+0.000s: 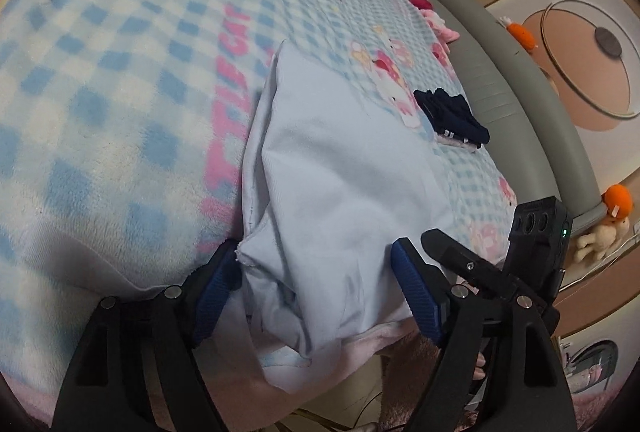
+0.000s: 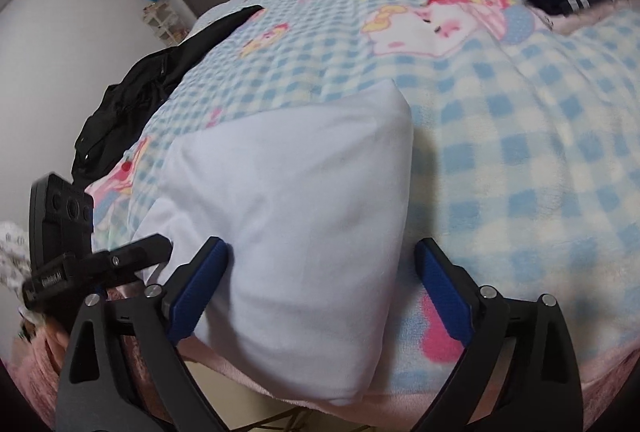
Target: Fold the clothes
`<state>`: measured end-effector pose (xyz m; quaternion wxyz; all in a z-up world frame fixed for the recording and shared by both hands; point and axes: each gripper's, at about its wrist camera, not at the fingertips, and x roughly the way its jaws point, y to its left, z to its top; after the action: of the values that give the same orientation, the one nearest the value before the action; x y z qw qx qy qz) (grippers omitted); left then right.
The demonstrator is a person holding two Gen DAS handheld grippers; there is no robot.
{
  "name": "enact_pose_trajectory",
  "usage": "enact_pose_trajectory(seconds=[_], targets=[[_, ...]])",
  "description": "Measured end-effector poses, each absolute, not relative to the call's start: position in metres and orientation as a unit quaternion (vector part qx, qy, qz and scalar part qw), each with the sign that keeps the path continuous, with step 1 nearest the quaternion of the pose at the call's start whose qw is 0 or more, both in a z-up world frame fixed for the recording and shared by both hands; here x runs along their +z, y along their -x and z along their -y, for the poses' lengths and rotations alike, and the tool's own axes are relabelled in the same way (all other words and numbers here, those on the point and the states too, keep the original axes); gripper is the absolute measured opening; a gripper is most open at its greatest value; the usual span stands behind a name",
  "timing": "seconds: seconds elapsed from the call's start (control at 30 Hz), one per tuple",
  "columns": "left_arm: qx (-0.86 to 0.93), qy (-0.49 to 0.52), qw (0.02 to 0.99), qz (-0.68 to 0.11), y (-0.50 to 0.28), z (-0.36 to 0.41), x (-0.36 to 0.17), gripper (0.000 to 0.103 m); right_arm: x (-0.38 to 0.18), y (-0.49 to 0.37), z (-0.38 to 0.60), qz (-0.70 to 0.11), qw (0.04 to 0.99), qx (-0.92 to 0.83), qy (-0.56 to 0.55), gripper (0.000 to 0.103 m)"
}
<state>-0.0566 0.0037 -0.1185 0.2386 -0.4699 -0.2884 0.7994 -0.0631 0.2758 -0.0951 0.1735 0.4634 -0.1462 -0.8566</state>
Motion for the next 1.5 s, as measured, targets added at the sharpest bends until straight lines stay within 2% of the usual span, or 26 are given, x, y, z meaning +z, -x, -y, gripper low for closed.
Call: enact_pose_trajectory(seconds=[0.27,0.4,0.57,0.63,0.67,0.77,0.83,0.87,0.9,0.97,1.03,1.07,1.1,1.13,1.17,1.2,1.3,1.43,1.5], targets=[[0.801,0.477,0.235,0.275,0.06,-0.009,-0.124,0.084,-0.102,0.068,-0.268,0.128,0.168,-0.855,-0.474,0.103],[0.808,0.476,0.237,0.256,0.058,-0.015,-0.123,0.09,-0.105,0.07,-0.268,0.132,0.171,-0.852,-0.477,0.103],[0.834,0.457,0.22,0.218,0.049,-0.025,-0.117,0.091,-0.111,0.074,-0.271,0.15,0.174,-0.845,-0.483,0.103],[0.841,0.45,0.216,0.211,0.046,-0.027,-0.113,0.088,-0.112,0.074,-0.272,0.156,0.175,-0.844,-0.483,0.103],[0.843,0.446,0.215,0.209,0.046,-0.027,-0.112,0.082,-0.112,0.074,-0.273,0.158,0.176,-0.843,-0.483,0.103],[0.843,0.444,0.22,0.212,0.046,-0.025,-0.108,0.073,-0.107,0.071,-0.269,0.152,0.173,-0.846,-0.48,0.103],[0.839,0.442,0.23,0.217,0.045,-0.022,-0.105,0.069,-0.1,0.067,-0.264,0.138,0.18,-0.852,-0.472,0.097],[0.836,0.44,0.238,0.224,0.045,-0.021,-0.104,0.068,-0.096,0.064,-0.262,0.132,0.186,-0.855,-0.465,0.09],[0.833,0.439,0.245,0.23,0.045,-0.02,-0.103,0.068,-0.09,0.06,-0.261,0.13,0.194,-0.859,-0.456,0.089],[0.825,0.45,0.25,0.233,0.049,-0.02,-0.106,0.068,-0.086,0.059,-0.26,0.129,0.199,-0.861,-0.45,0.089],[0.821,0.47,0.241,0.214,0.054,-0.026,-0.113,0.068,-0.097,0.066,-0.26,0.133,0.191,-0.853,-0.467,0.096],[0.826,0.471,0.234,0.203,0.054,-0.029,-0.112,0.067,-0.105,0.071,-0.26,0.139,0.185,-0.847,-0.478,0.099],[0.83,0.469,0.227,0.201,0.052,-0.031,-0.107,0.064,-0.106,0.073,-0.259,0.14,0.181,-0.847,-0.481,0.099],[0.833,0.468,0.218,0.201,0.05,-0.033,-0.099,0.061,-0.102,0.073,-0.257,0.136,0.177,-0.849,-0.479,0.096],[0.837,0.465,0.213,0.195,0.047,-0.035,-0.092,0.055,-0.095,0.071,-0.254,0.13,0.175,-0.853,-0.475,0.088],[0.843,0.46,0.208,0.184,0.044,-0.039,-0.083,0.051,-0.087,0.069,-0.252,0.125,0.175,-0.857,-0.469,0.085],[0.852,0.458,0.206,0.146,0.042,-0.054,-0.06,0.047,-0.067,0.066,-0.254,0.136,0.181,-0.861,-0.455,0.077],[0.853,0.453,0.214,0.148,0.045,-0.067,-0.045,0.047,-0.048,0.065,-0.274,0.185,0.188,-0.858,-0.44,0.071],[0.853,0.451,0.217,0.147,0.046,-0.074,-0.043,0.046,-0.04,0.064,-0.281,0.176,0.186,-0.864,-0.433,0.068]])
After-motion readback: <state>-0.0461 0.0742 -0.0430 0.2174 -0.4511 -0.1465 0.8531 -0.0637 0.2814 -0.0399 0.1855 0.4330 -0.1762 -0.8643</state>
